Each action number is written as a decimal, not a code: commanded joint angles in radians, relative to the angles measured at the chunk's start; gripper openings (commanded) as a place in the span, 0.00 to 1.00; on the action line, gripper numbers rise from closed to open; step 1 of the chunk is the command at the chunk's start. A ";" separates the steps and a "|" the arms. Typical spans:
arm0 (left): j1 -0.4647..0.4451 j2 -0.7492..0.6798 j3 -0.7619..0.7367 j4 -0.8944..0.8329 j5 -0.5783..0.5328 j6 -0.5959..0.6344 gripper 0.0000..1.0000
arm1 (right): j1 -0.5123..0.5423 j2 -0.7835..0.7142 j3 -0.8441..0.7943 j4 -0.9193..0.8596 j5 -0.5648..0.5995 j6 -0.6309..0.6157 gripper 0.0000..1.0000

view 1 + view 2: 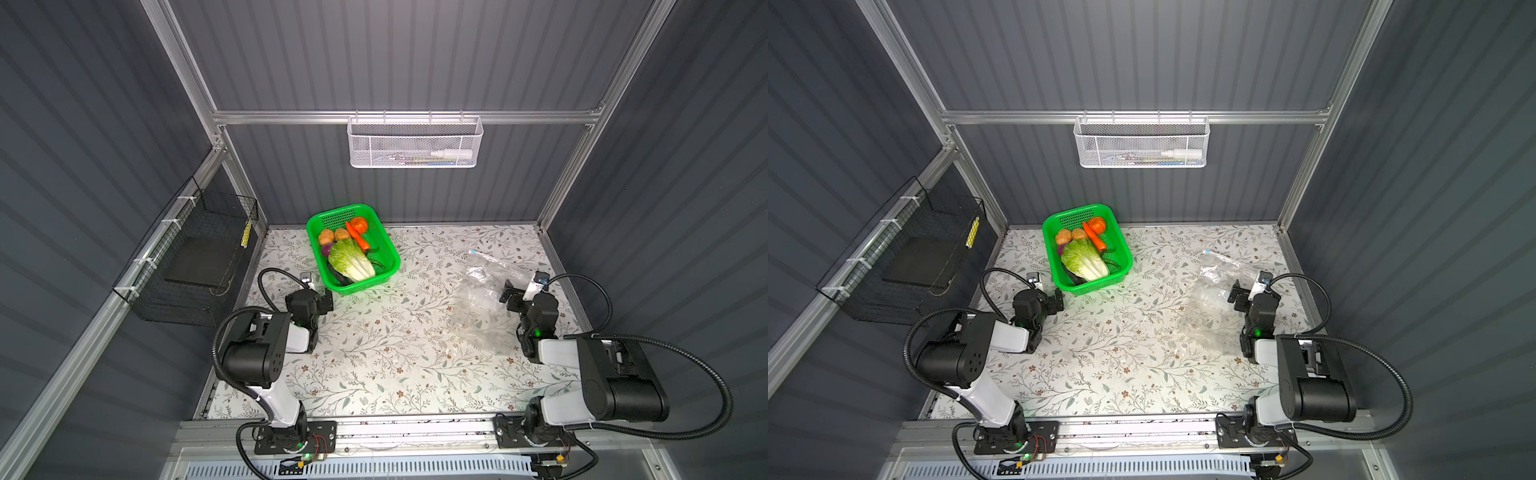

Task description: Place the food in the zip-top bag and seal the zipper

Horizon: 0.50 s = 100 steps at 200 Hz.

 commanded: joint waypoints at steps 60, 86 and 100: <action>0.010 -0.073 0.040 -0.111 -0.049 -0.014 0.99 | -0.003 -0.021 0.010 -0.018 -0.003 -0.002 0.99; 0.010 -0.169 0.058 -0.240 -0.041 0.000 0.99 | -0.008 -0.122 0.029 -0.138 -0.010 0.000 0.99; 0.010 -0.211 0.069 -0.303 -0.035 -0.004 0.99 | -0.010 -0.178 0.042 -0.204 -0.001 0.003 0.99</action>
